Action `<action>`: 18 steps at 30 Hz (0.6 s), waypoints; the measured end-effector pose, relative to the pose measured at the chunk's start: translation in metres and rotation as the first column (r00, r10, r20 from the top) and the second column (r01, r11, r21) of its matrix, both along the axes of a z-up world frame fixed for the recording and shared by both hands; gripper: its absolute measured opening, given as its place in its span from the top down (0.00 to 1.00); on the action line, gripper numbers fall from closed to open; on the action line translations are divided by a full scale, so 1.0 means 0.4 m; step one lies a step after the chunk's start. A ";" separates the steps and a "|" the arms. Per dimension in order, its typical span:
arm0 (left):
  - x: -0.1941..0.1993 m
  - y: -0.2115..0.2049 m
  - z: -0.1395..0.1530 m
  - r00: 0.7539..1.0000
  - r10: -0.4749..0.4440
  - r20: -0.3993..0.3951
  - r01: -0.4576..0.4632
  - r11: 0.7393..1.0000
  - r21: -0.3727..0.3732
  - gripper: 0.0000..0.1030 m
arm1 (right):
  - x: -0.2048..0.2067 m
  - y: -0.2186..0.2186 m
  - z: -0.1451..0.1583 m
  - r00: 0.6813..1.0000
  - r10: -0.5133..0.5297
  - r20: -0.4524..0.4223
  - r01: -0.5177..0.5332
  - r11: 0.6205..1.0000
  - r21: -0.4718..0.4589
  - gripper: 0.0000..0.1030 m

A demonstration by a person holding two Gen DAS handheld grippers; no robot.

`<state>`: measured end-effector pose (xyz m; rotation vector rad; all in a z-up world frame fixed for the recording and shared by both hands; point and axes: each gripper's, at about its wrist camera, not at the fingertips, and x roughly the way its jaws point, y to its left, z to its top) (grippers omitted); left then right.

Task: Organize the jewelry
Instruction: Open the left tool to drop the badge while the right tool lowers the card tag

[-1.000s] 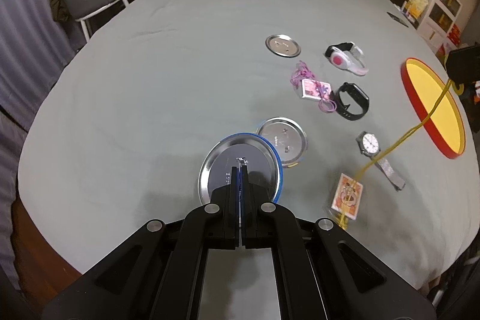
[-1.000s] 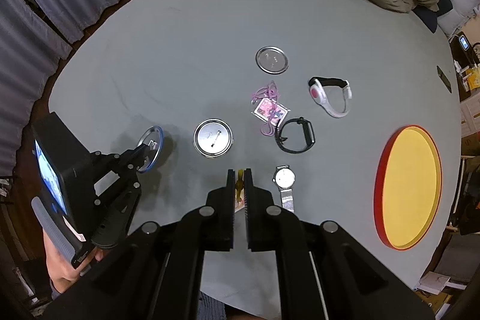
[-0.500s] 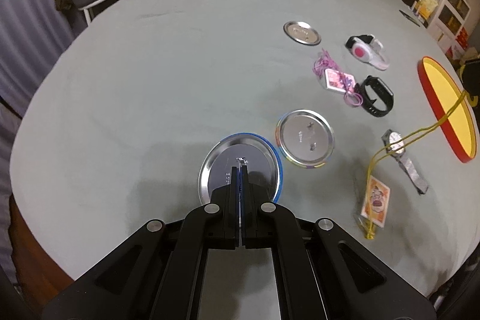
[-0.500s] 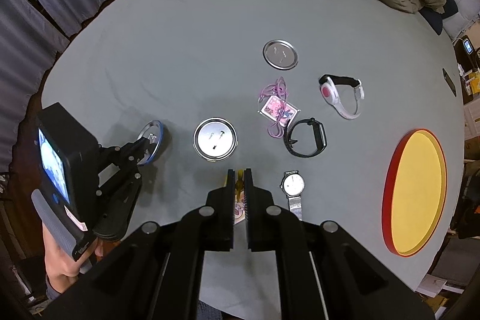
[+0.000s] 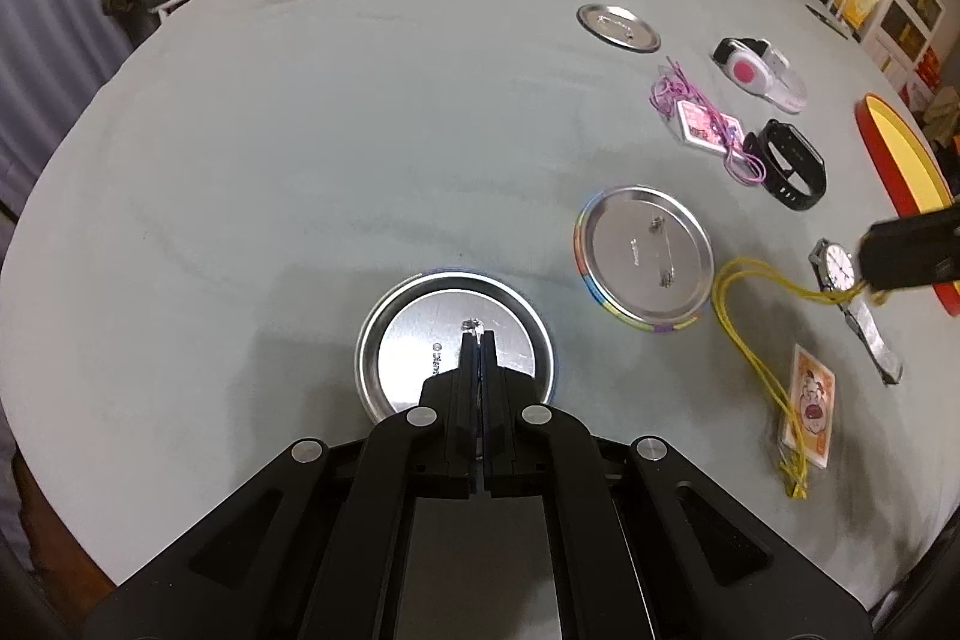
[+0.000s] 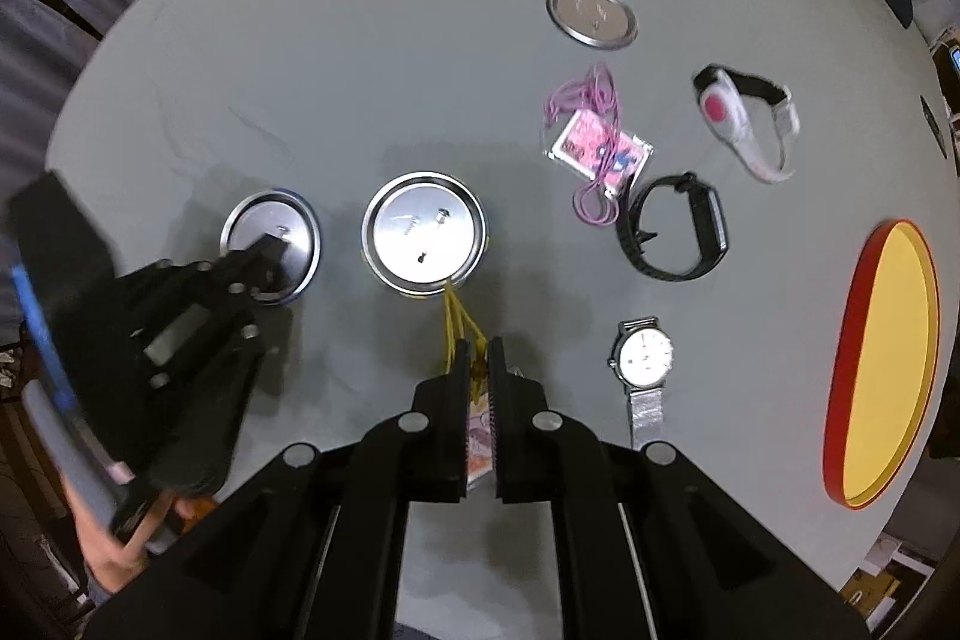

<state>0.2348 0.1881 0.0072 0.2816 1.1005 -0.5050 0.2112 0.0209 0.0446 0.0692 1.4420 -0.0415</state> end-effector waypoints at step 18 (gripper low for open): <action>-0.056 -0.047 -0.023 0.988 -0.077 0.135 0.078 0.997 0.003 0.34 | -0.015 0.003 -0.177 0.998 -0.021 -0.058 0.024 0.998 0.053 0.94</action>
